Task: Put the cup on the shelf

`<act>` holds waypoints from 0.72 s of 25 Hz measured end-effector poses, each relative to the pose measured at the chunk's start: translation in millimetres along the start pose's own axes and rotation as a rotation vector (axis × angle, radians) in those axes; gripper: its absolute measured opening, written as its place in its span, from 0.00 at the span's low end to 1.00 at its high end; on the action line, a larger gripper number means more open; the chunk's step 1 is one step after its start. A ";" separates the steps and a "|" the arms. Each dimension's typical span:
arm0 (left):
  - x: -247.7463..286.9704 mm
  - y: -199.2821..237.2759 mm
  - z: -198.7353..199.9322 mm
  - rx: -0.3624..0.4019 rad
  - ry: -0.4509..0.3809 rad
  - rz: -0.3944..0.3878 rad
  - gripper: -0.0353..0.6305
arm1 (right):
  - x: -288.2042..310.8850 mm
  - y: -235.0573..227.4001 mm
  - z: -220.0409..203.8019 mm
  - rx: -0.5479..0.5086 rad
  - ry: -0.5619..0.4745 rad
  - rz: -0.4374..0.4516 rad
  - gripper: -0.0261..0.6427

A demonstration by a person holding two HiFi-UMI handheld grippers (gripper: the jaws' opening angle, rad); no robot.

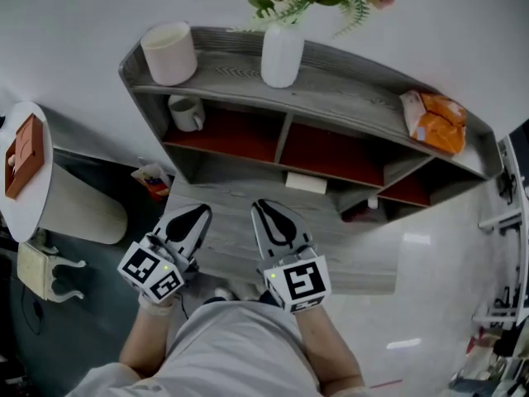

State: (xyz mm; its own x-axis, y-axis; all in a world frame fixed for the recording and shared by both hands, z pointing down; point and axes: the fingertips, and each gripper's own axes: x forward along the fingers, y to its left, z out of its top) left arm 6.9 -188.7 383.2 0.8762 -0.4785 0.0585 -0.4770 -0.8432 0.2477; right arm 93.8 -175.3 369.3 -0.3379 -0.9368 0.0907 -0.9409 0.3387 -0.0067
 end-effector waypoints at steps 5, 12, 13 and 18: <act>8.7 -8.9 -5.2 0.011 0.022 -0.023 0.08 | -13.2 -3.4 -9.7 0.027 -0.029 -0.013 0.10; 14.5 -17.1 -8.6 0.018 0.034 -0.032 0.08 | -21.1 -6.6 -14.6 0.054 -0.047 -0.011 0.10; 14.8 -17.5 -9.2 0.018 0.036 -0.032 0.08 | -21.8 -7.5 -15.4 0.055 -0.047 -0.012 0.10; 16.3 -20.2 -12.9 0.014 0.045 -0.031 0.08 | -24.9 -10.7 -18.6 0.060 -0.039 -0.019 0.10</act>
State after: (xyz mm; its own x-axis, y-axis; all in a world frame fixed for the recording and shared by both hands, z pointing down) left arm 31.7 -176.3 391.6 0.8925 -0.4411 0.0941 -0.4504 -0.8610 0.2361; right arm 112.8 -154.0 385.7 -0.3194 -0.9462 0.0526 -0.9466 0.3159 -0.0650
